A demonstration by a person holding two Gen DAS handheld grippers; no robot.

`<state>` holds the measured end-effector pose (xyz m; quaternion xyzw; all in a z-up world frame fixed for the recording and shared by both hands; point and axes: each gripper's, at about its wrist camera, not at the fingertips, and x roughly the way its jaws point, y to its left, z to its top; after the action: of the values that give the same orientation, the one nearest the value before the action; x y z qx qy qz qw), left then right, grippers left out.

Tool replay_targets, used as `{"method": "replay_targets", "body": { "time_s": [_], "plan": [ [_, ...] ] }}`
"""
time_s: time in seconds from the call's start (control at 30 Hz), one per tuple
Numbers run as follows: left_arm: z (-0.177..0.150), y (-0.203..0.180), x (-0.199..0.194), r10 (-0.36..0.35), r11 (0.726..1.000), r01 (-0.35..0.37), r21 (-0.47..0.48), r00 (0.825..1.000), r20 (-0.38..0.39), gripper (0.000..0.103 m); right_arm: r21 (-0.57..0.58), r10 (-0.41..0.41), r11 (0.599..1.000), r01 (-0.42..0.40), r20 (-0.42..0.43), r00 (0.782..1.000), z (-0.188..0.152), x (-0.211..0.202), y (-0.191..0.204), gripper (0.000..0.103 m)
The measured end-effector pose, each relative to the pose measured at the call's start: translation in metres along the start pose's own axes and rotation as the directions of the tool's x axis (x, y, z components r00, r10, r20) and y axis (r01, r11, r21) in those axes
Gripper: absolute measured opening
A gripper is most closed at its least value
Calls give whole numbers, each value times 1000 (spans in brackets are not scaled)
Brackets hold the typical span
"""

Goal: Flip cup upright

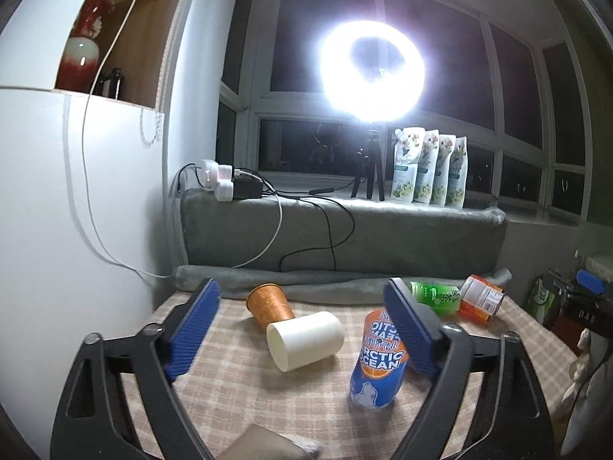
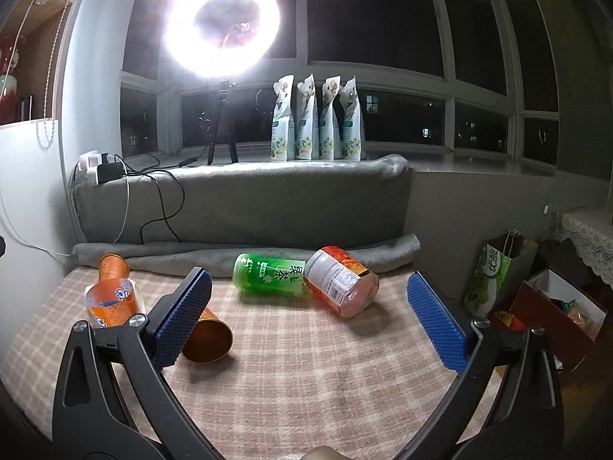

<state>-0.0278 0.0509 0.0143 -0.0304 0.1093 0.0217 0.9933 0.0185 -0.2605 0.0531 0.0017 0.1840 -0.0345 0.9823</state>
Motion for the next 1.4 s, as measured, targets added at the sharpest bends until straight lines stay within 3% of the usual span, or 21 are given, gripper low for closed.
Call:
{"method": "replay_targets", "body": {
  "time_s": [0.53, 1.4],
  "plan": [
    [-3, -6, 3, -15, 1000, 15, -4, 999, -46, 93, 15, 11, 1000, -11, 6, 1000, 1, 5, -1, 103],
    [-3, -7, 8, -17, 1000, 16, -9, 998, -58, 93, 15, 14, 1000, -14, 3, 1000, 0, 7, -2, 103]
  ]
}}
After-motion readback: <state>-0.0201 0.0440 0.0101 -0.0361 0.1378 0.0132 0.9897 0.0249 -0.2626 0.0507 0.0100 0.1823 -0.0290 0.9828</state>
